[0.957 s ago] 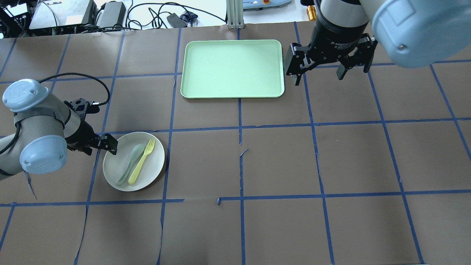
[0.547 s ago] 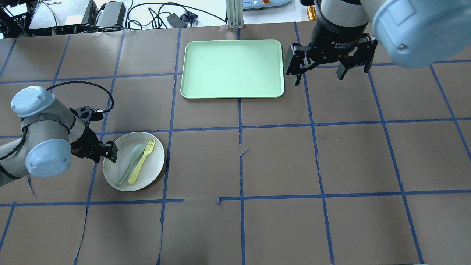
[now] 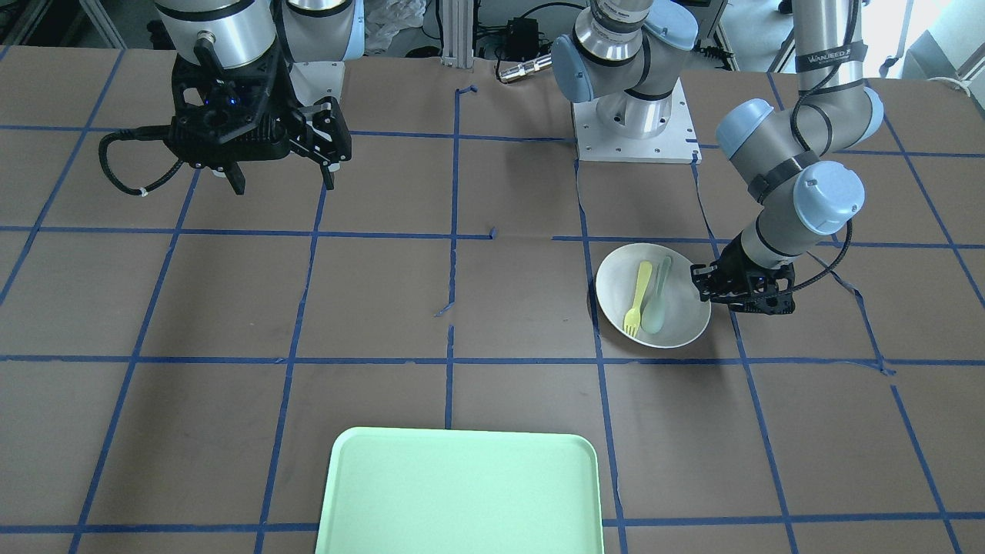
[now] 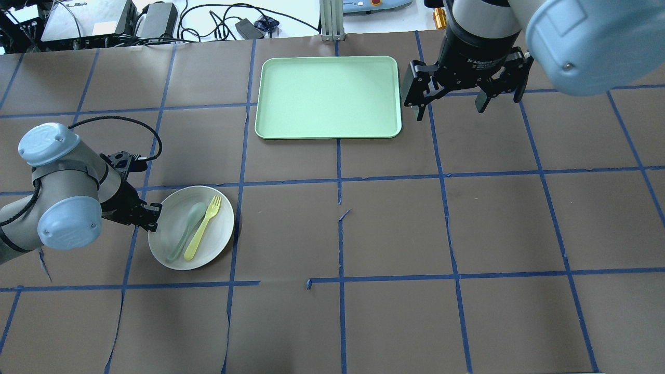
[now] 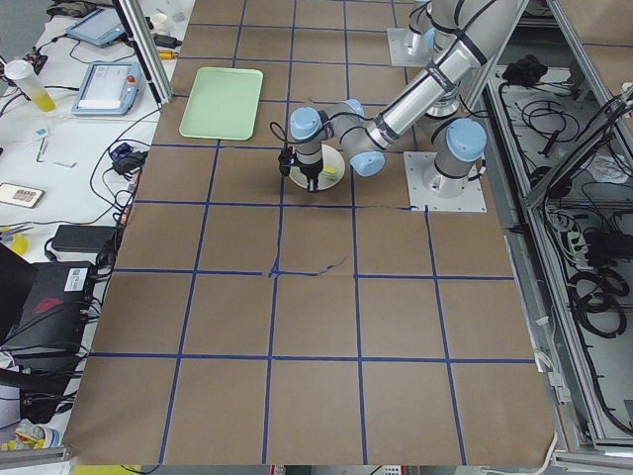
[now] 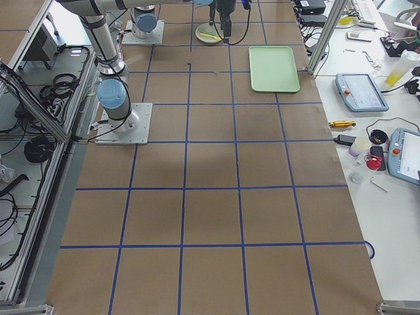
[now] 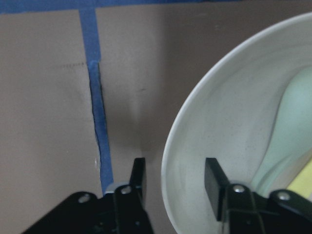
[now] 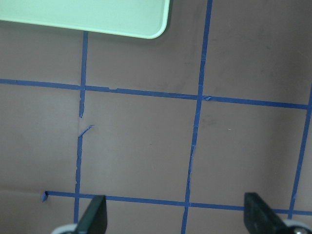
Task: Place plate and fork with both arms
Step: 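Move the left gripper down to the rim of the white plate, then grasp the white plate rim with the left gripper and lift it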
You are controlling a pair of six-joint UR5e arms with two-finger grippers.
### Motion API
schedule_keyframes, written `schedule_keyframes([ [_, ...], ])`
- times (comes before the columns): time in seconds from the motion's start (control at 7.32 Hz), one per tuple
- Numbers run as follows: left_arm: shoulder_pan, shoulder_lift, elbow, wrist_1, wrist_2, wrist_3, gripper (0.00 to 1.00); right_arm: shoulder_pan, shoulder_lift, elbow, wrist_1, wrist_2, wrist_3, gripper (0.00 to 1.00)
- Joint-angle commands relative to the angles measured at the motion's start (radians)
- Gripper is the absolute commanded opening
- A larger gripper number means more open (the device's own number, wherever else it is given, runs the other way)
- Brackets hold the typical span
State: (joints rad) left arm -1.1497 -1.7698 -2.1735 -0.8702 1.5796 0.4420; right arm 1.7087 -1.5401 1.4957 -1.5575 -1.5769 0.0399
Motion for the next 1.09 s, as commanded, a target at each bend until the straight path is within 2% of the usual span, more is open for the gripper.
schedule_keyframes([
  [0.0, 0.024, 0.003, 0.003, -0.007, -0.015, 0.003, 0.00, 0.000, 0.000, -0.002, 0.000, 0.000, 0.000, 1.00],
  [0.14, 0.056, 0.016, 0.012, -0.026, -0.054, 0.024, 0.00, 0.000, 0.000, -0.002, -0.001, 0.000, 0.000, 1.00],
  [0.27, 0.082, 0.023, 0.032, -0.051, -0.176, 0.070, 0.00, -0.001, 0.000, -0.002, -0.001, 0.000, 0.000, 1.00],
  [0.68, 0.088, 0.009, 0.182, -0.252, -0.262, 0.095, 0.00, 0.000, 0.000, 0.000, -0.001, 0.000, 0.000, 1.00],
  [0.82, 0.085, -0.008, 0.214, -0.269, -0.314, 0.090, 0.00, 0.000, 0.000, 0.000, -0.001, 0.000, 0.000, 1.00],
  [0.96, 0.056, -0.019, 0.233, -0.268, -0.316, 0.081, 0.00, 0.000, 0.000, 0.000, -0.001, 0.000, 0.000, 1.00],
])
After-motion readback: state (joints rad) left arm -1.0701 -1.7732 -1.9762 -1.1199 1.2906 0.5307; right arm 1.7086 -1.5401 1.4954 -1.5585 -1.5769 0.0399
